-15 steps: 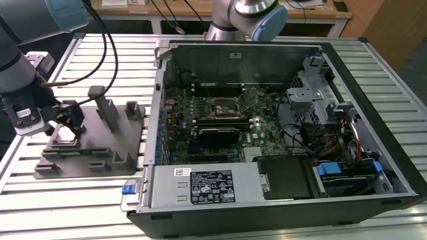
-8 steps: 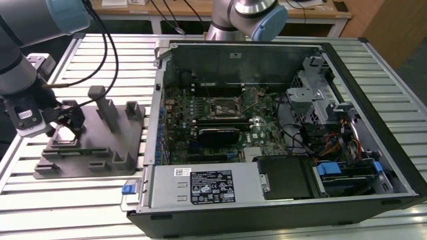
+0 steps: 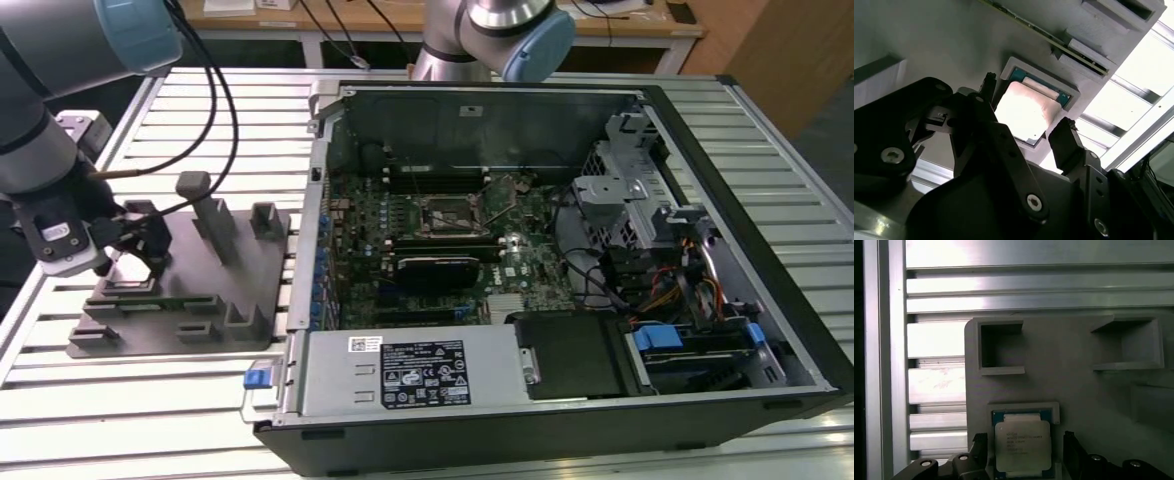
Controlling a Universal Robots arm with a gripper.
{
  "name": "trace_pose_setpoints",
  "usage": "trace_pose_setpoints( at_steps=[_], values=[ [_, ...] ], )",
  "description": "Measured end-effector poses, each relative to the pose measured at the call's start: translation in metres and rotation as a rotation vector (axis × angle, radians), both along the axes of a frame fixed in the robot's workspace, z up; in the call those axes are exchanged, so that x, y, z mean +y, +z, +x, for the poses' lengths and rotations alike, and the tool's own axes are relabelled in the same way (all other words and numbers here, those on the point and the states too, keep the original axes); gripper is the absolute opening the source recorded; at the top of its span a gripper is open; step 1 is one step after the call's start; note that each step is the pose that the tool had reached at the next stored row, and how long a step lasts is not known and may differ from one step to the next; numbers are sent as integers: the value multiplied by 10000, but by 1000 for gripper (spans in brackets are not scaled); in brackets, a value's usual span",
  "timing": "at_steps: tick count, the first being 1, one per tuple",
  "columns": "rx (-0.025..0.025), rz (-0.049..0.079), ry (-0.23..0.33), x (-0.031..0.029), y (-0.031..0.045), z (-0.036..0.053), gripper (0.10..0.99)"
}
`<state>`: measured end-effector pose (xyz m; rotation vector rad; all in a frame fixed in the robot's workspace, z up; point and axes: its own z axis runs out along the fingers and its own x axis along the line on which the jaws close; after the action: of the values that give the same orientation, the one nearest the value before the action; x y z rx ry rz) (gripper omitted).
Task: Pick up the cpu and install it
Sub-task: 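Pick up the cpu and move it towards the insertion slot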
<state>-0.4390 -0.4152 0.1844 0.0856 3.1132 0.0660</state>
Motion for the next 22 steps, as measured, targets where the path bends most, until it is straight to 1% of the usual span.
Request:
trace_pose_setpoints(
  at_steps=[8, 16, 19, 20, 22],
  values=[
    [6, 0, 206, 1, -40, 4, 706],
    [7, 0, 207, 1, -45, 4, 706],
    [7, 0, 208, 1, -46, 5, 694],
    [7, 0, 207, 1, -46, 4, 624],
    [6, 0, 207, 1, -47, 4, 624]
  ],
)
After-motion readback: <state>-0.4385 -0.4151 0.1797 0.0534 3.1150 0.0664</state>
